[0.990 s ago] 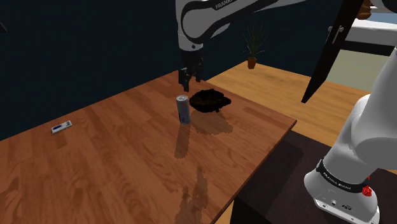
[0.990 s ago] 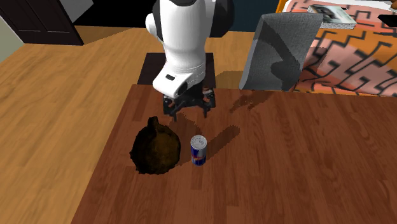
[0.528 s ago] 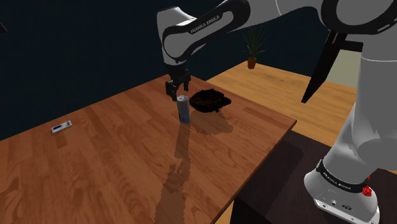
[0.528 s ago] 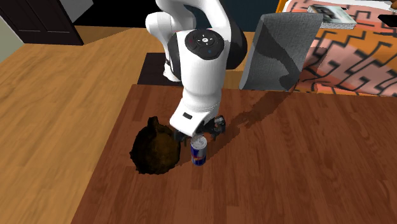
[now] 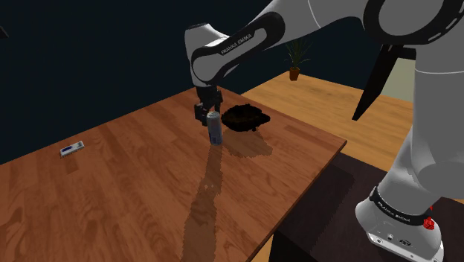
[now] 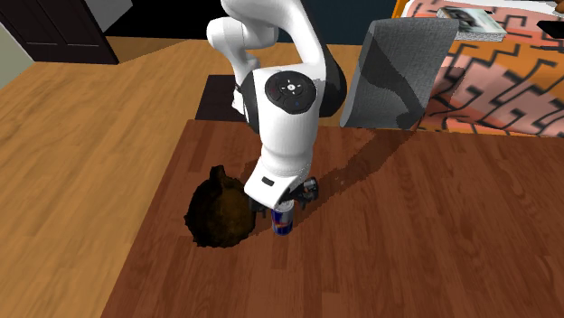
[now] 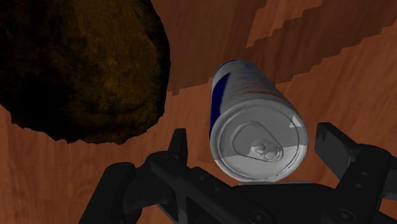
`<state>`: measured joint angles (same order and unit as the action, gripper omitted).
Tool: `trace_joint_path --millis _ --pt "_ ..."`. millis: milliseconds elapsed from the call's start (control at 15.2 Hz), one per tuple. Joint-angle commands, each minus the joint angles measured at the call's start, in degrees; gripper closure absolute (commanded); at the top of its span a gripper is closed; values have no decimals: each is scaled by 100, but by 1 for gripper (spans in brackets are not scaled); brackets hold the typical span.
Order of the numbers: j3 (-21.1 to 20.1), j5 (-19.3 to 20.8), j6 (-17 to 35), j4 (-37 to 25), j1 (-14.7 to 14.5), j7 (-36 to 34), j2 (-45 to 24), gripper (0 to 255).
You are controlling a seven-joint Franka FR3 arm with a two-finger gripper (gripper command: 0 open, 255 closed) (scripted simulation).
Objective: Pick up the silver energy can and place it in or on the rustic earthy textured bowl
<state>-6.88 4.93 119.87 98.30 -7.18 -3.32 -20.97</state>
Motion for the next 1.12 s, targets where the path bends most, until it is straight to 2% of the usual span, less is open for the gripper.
trace_joint_path --millis 0,330,396,1056 --pt "1 3 27 13 -1 -4 -11 0" --pt "1 3 26 13 -1 -4 -10 0" --pt "1 3 26 13 -1 -4 -10 255" --pt "-2 -3 -39 -24 0 2 18 255"
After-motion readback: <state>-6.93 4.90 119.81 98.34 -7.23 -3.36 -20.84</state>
